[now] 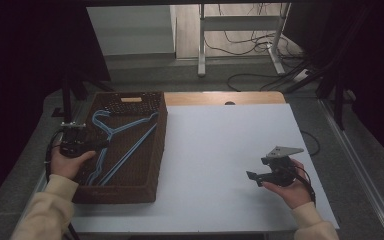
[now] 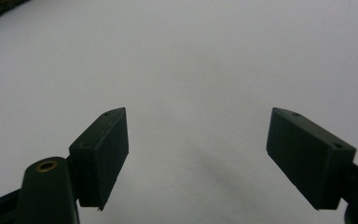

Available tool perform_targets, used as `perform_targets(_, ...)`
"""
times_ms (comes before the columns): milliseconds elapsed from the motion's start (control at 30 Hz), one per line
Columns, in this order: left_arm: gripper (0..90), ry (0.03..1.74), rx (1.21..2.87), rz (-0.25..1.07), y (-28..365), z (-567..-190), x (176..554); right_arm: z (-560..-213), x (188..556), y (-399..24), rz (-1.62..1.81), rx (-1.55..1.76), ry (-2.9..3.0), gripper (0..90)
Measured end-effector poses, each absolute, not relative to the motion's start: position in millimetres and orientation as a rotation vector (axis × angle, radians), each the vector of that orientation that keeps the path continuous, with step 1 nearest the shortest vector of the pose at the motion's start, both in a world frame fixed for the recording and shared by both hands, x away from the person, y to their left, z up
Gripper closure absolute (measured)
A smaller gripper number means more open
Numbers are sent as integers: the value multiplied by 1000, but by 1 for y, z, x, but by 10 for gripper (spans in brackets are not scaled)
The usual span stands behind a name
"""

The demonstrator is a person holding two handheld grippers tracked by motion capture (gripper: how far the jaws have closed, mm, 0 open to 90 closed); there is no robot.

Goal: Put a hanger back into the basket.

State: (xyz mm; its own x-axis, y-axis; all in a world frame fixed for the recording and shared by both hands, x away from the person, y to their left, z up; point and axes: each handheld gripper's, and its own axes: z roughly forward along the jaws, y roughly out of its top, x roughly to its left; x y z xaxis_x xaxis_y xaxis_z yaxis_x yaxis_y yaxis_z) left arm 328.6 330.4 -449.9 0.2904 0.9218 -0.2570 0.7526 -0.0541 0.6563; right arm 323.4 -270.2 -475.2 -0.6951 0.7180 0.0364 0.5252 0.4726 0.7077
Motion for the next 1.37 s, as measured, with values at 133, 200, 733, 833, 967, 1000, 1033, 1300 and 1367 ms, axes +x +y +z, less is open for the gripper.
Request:
perform_targets(133, 382, 1452, 1844, 362, 323, -438, 322, -475, 323, -270, 1041, 1062, 2457, 211)
perform_targets(200, 350, 1424, 1846, 368, 320, -435, 319, -475, 323, -270, 1041, 1062, 2457, 210)
perform_targets(733, 260, 1035, 1890, 205, 245, -416, 275, -468, 321, -271, 1103, 1040, 2444, 206)
perform_targets(833, 256, 1015, 1898, 196, 240, -419, 269, -464, 320, -272, 1135, 1040, 2427, 207)
perform_targets(967, 250, 998, 1918, 184, 234, -424, 262, -459, 320, -275, 1168, 1039, 2406, 206)
perform_targets(1000, 248, 996, 1920, 184, 233, -425, 262, -458, 320, -275, 1172, 1039, 2402, 206)
perform_targets(1033, 247, 994, 1920, 183, 233, -425, 261, -457, 320, -276, 1174, 1036, 2399, 206)
perform_targets(1300, 241, 993, 1904, 192, 231, -423, 260, -454, 319, -279, 1208, 1034, 2383, 206)
perform_targets(1367, 238, 993, 1905, 197, 231, -423, 259, -453, 321, -280, 1220, 1032, 2376, 206)
